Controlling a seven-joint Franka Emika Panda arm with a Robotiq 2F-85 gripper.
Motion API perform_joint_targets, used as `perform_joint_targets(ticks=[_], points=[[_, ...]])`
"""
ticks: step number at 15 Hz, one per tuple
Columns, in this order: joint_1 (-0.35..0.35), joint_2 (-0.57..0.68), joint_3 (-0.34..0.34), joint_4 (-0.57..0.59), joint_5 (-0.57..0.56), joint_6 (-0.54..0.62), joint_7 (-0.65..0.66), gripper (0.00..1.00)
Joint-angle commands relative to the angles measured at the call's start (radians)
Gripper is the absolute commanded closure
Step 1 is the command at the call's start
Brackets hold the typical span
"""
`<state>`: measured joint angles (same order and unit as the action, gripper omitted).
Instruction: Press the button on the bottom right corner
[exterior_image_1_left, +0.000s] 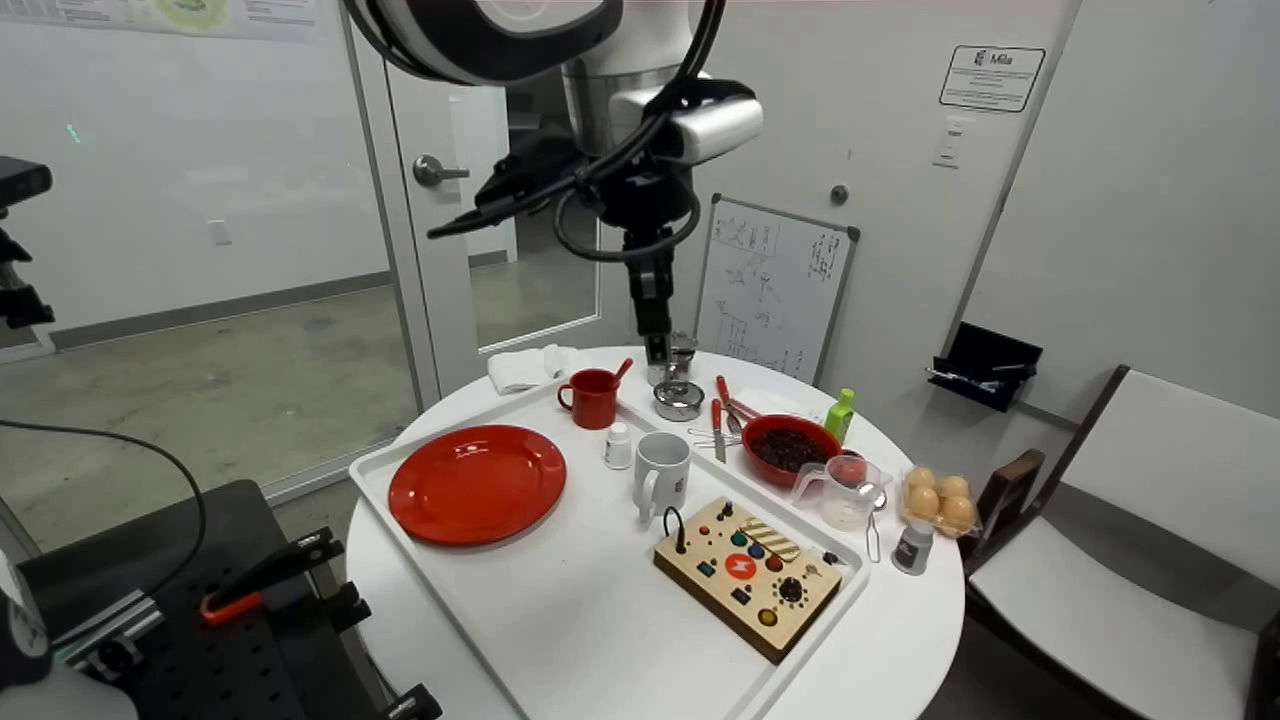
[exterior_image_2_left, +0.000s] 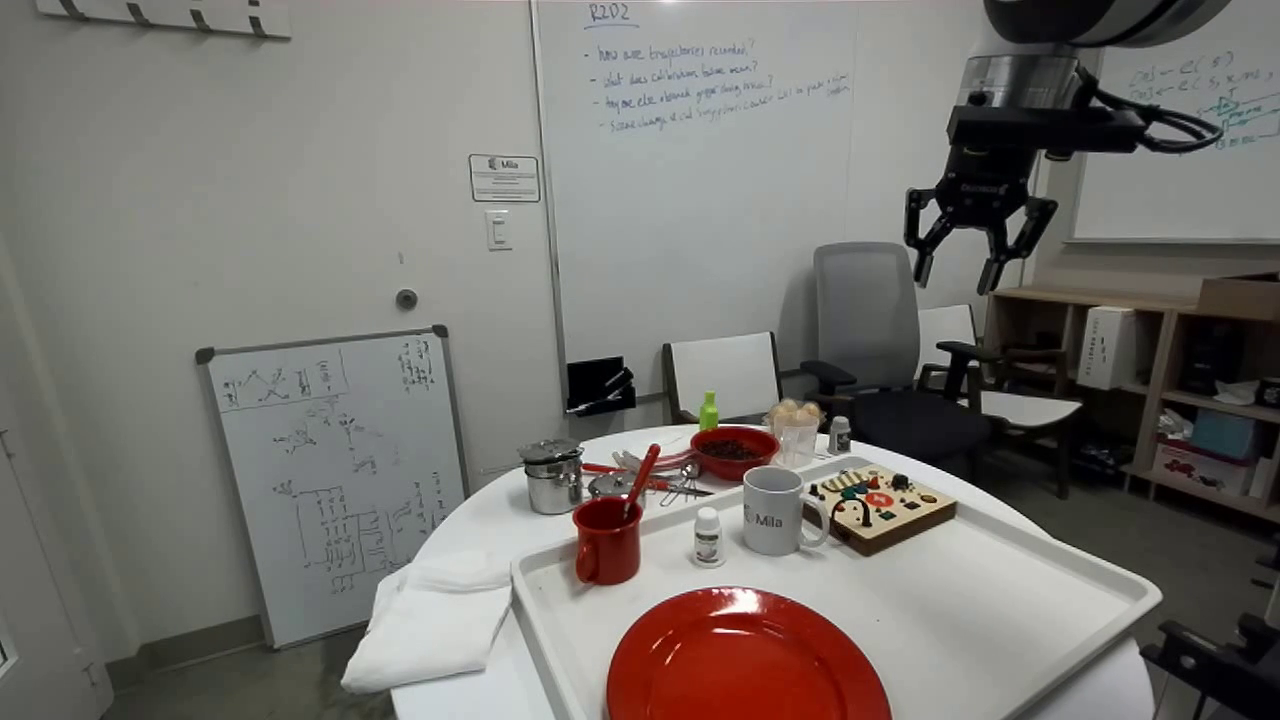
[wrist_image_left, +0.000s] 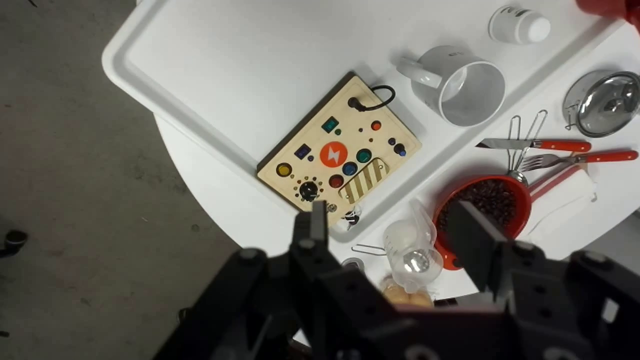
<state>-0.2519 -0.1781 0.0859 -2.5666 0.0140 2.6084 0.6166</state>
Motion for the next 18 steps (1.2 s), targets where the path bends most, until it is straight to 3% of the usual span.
perform_joint_targets(ticks=[1,5,8,10,18], points=[[0.024,0.028,-0.048,0.02,-0.019,0.013,0.039,0.67],[0.002,0.1,-0.097,0.07,-0.034,0.045,0.116,0.94],[0.007,0.178,-0.139,0.131,-0.031,0.065,0.177,1.0],[0.021,0.234,-0.163,0.175,-0.036,0.069,0.22,0.94],[0.141,0.453,-0.265,0.315,-0.132,0.068,0.426,0.95]])
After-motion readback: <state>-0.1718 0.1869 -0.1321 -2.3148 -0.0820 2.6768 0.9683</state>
